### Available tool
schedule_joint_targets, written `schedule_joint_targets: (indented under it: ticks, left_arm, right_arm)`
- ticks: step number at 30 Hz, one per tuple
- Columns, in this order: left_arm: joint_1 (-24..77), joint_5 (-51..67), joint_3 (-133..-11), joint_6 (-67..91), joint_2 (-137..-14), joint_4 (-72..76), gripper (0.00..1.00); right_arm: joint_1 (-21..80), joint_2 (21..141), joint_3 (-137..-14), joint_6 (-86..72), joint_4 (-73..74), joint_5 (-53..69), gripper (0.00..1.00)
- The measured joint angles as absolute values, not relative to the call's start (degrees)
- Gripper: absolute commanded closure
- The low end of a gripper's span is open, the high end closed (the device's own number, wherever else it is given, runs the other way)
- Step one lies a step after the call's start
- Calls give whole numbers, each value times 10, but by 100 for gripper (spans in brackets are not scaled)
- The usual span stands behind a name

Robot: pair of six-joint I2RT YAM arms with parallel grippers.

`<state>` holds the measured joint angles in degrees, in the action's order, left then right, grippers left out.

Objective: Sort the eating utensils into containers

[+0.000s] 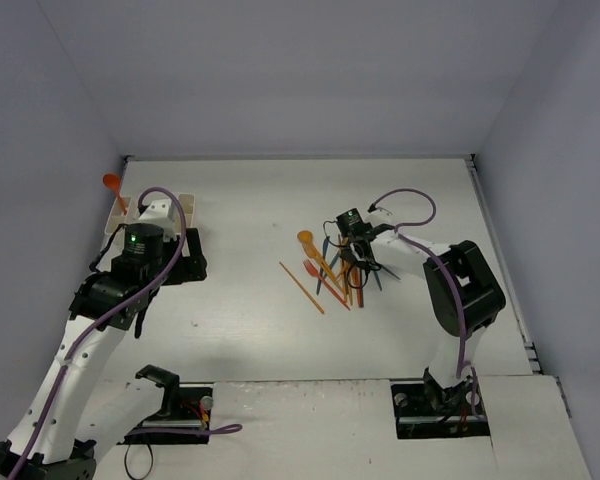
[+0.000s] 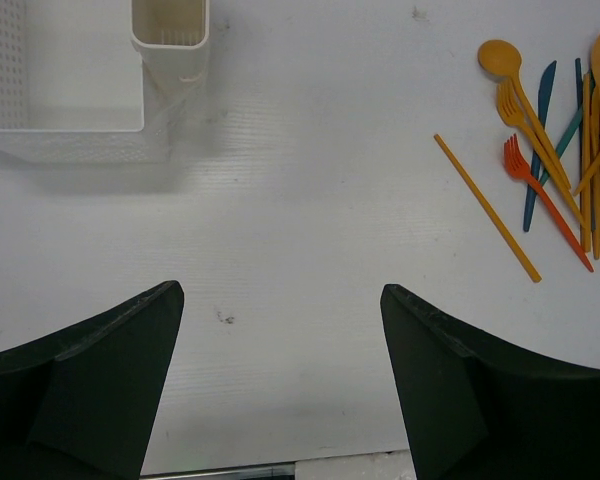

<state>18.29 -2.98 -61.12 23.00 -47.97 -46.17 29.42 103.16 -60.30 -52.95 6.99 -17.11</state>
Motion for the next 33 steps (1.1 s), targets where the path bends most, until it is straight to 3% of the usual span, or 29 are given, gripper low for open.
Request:
schedule_joint_targets:
  ticks: [4, 14, 25, 33]
  left_arm:
    - [184, -30, -611, 230, -480, -462, 23]
    - [190, -15, -649, 231, -507, -470, 23]
    - [196, 86, -803, 280, -612, -440, 23]
    - [231, 132, -853, 314, -670, -388, 23]
  right_arm:
    - [297, 1032, -604, -524, 70, -177, 100]
    - [331, 978, -631, -461, 91, -208, 100]
    - [506, 827, -680, -255, 48, -219, 100]
    - [569, 799, -680, -158, 2, -157, 100]
